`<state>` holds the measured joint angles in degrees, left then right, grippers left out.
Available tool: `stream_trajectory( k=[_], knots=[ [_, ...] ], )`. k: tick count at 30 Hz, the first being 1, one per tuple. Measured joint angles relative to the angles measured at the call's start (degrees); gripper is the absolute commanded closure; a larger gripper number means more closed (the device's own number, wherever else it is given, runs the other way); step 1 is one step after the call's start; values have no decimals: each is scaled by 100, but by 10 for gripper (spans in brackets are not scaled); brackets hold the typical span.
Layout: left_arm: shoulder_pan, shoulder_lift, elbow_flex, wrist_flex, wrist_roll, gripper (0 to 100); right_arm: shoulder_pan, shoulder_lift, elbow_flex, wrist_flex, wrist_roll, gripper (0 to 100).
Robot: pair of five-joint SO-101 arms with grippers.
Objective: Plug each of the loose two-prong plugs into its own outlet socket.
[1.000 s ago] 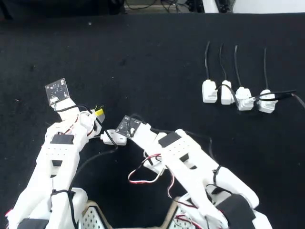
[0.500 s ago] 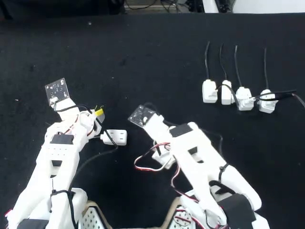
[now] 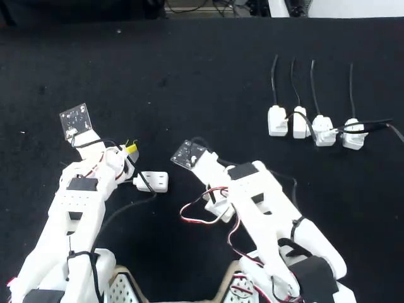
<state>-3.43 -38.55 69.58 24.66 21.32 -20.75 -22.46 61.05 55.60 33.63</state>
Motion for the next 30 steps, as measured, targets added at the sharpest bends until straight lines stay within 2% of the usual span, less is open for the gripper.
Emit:
stream_trajectory(
  k=[6,10,14,17,20,25,30],
  knots=[
    [0,0,0,0,0,766,-9,-193,-141,202,-26,988],
    [0,0,0,0,0,766,-325,-791,-273,220,-519,988],
    [0,0,0,44,0,766,-589,-1284,-264,-352,-818,988],
    [0,-167,0,404,0,766,-765,-1336,-202,-967,-1284,988],
    [0,-501,0,730,0,766,-1090,-1108,-176,-1503,-1556,988],
    [-9,-1292,229,774,-9,766,-1653,-290,-176,-2259,-1785,988],
    [-9,-2171,642,791,-229,766,-1749,-132,-167,-2549,-2356,988]
  ],
)
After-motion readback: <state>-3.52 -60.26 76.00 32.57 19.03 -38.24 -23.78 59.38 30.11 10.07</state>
